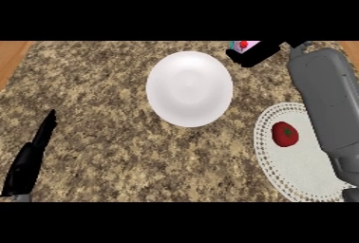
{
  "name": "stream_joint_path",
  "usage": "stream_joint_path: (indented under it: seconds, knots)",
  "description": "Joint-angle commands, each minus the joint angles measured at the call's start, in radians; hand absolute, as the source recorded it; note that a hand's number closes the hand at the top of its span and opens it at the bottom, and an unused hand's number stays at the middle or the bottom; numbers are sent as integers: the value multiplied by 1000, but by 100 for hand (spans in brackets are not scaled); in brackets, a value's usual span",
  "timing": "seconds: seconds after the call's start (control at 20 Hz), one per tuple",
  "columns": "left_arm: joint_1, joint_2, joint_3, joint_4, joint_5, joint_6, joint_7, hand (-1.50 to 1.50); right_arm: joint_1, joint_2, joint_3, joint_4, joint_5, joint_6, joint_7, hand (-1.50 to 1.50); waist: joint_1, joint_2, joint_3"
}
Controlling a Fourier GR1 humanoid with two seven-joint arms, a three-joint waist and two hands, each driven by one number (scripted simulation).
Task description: Pick the cupcake from the placemat and place it in the plate
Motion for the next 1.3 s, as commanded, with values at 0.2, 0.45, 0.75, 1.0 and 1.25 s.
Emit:
stream_joint_path:
  seconds: [0.2,0.45,0.75,1.0,1.25]
  knots:
    - [-31,-29,-18,-14,-28,11,28,0,-102,172,87,175,93,-40,109,150,12,5,0]
    - [-1,-28,-23,-78,-25,-9,57,0,-152,254,93,348,133,-102,96,150,25,8,1]
    - [-4,-22,0,-46,-21,-11,17,0,-91,306,7,457,36,-171,89,150,34,12,1]
    - [40,-24,-5,-96,-29,-25,18,0,-171,308,37,587,35,-233,136,-150,32,10,1]
    - [-46,-31,3,-9,-44,-18,23,0,-190,308,-6,599,-73,-319,42,-150,36,14,1]
